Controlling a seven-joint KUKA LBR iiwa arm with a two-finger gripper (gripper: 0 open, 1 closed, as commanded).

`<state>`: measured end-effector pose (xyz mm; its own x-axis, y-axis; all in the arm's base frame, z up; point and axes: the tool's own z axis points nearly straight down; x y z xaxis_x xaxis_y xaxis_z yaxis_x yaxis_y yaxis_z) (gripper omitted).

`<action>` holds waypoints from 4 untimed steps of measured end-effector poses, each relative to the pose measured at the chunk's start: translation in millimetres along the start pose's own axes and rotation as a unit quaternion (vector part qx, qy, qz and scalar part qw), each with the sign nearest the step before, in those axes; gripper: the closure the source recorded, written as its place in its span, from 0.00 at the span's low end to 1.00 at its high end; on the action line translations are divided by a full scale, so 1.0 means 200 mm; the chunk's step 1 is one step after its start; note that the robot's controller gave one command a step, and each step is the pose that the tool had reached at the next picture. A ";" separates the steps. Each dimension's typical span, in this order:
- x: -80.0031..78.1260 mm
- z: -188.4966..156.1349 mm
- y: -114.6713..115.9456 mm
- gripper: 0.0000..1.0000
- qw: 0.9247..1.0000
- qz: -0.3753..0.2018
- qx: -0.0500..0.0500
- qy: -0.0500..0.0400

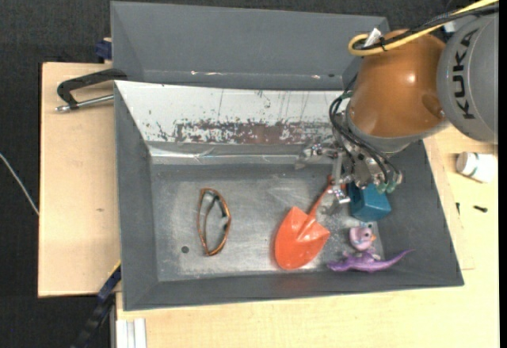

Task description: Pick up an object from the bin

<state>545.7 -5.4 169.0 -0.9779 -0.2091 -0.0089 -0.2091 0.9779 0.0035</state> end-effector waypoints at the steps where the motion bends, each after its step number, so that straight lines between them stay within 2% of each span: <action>1: 0.01 0.00 -0.02 0.00 1.000 0.003 0.002 0.001; 2: 0.01 0.01 -0.02 0.00 1.000 0.000 0.001 0.002; 3: 0.05 0.22 -0.19 0.00 0.995 -0.100 0.003 -0.001; 4: 0.17 0.48 -0.26 1.00 0.990 -0.142 0.001 0.001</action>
Offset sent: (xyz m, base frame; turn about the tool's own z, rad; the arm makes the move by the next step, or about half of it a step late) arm -0.0381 -0.0572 -0.0447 -0.3234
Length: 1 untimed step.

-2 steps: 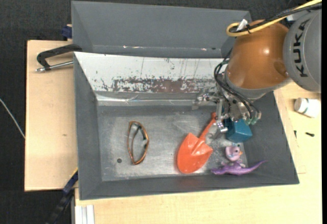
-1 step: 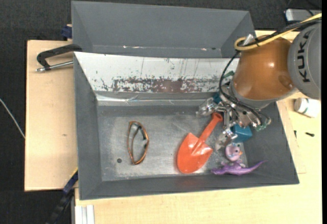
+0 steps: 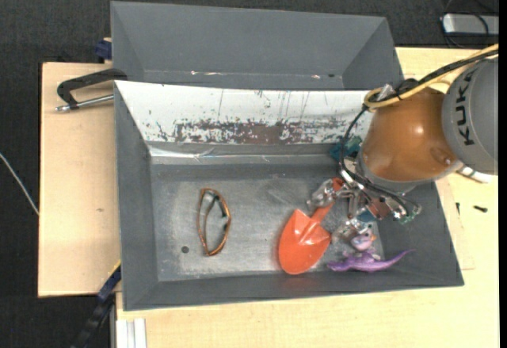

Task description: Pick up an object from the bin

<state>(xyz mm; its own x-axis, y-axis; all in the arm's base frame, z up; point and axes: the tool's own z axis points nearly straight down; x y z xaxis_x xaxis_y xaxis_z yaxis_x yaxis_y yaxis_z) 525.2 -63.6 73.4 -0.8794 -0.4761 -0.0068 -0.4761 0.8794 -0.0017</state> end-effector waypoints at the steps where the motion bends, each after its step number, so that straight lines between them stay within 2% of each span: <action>1: 0.00 0.00 0.00 1.00 1.000 0.000 0.000 0.000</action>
Offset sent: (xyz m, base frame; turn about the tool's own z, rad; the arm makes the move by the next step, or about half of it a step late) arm 0.0107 -0.0798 -0.0034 0.0277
